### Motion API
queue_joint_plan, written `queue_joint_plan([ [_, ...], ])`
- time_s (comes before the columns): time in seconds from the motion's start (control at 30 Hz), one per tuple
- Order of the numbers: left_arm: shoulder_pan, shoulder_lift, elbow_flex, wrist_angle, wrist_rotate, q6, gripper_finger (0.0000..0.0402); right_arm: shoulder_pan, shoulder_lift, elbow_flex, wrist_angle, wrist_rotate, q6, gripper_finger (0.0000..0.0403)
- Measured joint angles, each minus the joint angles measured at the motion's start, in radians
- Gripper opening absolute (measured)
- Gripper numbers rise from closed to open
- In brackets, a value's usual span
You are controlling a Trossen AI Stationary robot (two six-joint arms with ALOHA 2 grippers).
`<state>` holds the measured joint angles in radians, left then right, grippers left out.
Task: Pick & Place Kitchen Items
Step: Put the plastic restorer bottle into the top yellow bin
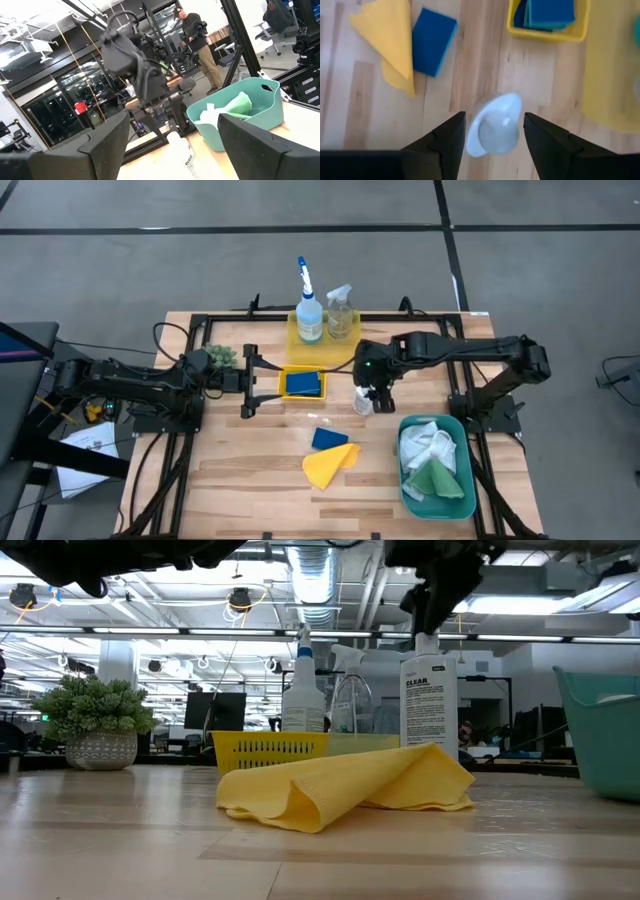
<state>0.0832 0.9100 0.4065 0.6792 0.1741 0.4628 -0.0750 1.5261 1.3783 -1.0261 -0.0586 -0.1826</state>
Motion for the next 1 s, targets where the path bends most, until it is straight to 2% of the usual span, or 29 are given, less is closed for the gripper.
queue_joint_plan([
  [0.5,0.0,0.0,0.0,0.001,0.0,0.0,0.0298,0.002,0.0,-0.041,0.021,0.004,0.026,0.0186],
  [0.87,0.0,0.0,0.0,0.001,0.0,0.0,0.0298,0.002,0.0,-0.041,0.02,0.006,0.042,0.0116],
  [1.0,0.0,0.0,0.0,0.001,0.0,0.0,0.0298,0.001,0.0,-0.041,0.02,0.006,0.047,0.0107],
])
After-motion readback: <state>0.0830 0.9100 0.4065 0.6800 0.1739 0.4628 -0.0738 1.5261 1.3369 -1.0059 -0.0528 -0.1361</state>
